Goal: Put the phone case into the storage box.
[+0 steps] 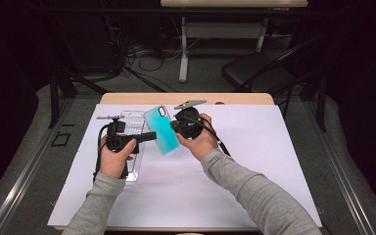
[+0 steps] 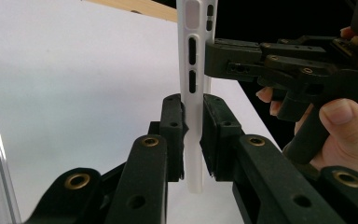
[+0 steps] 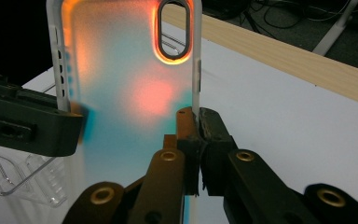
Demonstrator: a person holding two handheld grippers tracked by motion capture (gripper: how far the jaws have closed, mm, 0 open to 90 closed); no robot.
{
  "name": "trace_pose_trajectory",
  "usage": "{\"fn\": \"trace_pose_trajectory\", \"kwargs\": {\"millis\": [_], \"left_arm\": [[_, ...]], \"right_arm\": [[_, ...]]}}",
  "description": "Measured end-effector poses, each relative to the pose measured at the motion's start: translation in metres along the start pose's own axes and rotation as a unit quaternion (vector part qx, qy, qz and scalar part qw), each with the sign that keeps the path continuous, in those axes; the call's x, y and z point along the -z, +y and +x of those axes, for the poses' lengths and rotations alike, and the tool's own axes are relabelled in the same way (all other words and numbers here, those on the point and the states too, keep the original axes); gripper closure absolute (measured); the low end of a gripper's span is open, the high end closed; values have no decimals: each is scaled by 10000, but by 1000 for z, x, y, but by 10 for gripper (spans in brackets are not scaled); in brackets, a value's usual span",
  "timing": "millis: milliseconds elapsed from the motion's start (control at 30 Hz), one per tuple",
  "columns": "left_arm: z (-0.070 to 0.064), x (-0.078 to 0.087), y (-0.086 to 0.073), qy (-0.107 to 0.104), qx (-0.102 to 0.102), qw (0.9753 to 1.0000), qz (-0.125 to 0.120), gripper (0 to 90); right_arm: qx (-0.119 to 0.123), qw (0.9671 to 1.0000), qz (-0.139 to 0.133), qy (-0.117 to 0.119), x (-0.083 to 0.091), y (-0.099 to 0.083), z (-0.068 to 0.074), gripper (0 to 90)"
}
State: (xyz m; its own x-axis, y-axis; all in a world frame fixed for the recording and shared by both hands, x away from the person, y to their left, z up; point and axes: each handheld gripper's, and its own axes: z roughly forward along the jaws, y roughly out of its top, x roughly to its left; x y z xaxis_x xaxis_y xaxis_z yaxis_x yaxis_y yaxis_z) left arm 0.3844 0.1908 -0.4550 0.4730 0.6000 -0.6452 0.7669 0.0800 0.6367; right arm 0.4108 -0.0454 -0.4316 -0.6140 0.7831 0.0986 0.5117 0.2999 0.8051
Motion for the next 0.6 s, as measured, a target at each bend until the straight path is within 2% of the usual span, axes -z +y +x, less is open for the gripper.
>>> {"fn": "trace_pose_trajectory", "kwargs": {"millis": [600], "left_arm": [[3,1,0,-92,173,9998,-1,814]], "right_arm": [[-3,10000,-12,7,-1,0,0,877]]}}
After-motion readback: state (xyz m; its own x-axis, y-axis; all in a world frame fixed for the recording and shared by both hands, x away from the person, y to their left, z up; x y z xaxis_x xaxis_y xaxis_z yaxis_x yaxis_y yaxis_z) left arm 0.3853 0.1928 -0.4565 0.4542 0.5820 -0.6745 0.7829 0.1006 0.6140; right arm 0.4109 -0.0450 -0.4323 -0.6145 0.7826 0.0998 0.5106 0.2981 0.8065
